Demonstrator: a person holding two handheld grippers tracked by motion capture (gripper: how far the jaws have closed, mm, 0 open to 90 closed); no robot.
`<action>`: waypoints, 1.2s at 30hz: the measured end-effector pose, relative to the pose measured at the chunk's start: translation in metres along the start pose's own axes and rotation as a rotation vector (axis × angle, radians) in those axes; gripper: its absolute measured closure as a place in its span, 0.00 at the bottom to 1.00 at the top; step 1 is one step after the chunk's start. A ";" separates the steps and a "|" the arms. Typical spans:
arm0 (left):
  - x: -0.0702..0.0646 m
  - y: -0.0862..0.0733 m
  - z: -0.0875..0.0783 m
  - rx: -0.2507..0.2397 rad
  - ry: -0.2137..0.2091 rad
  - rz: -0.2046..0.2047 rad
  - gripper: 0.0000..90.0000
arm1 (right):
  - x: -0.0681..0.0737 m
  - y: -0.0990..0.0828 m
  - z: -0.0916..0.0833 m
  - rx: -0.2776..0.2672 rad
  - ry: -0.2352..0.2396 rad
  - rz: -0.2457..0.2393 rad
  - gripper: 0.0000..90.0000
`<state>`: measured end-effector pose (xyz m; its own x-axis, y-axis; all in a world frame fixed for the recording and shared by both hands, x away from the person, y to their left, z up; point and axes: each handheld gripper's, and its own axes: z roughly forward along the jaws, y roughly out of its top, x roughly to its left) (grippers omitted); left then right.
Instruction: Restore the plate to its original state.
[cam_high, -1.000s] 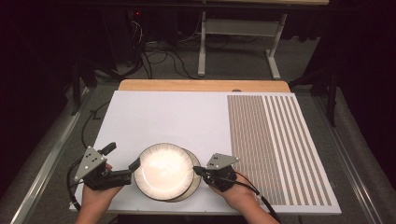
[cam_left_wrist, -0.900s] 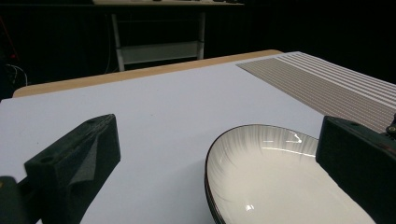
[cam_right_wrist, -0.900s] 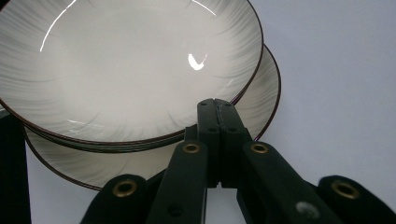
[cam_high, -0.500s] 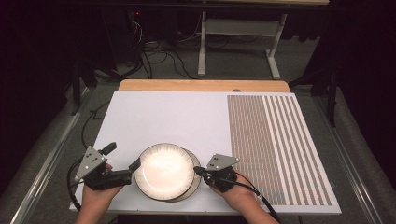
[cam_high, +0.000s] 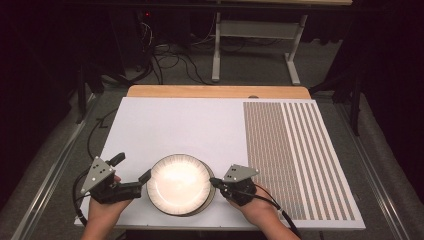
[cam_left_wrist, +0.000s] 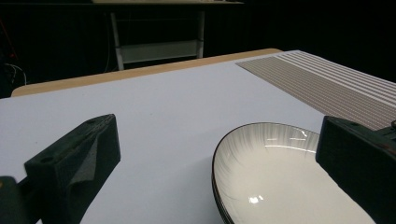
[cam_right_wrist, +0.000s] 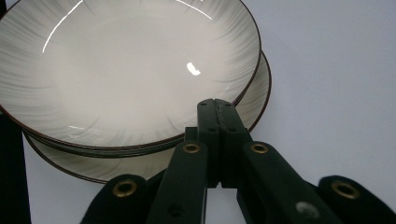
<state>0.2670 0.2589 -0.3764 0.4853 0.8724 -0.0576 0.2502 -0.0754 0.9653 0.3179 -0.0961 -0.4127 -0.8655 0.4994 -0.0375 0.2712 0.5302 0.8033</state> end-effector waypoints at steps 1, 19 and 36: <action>0.000 0.000 0.000 0.000 0.000 -0.002 0.01 | 0.000 0.000 0.000 0.000 0.000 0.000 1.00; -0.001 -0.003 0.004 0.007 -0.011 -0.007 0.01 | -0.007 -0.006 -0.011 -0.012 -0.017 0.047 1.00; -0.003 -0.006 0.008 0.022 -0.022 0.006 0.01 | -0.038 -0.025 -0.085 -0.173 -0.189 0.137 0.54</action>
<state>0.2709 0.2523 -0.3839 0.5050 0.8612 -0.0573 0.2649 -0.0915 0.9599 0.3085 -0.1871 -0.3811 -0.7278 0.6855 -0.0184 0.2901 0.3321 0.8975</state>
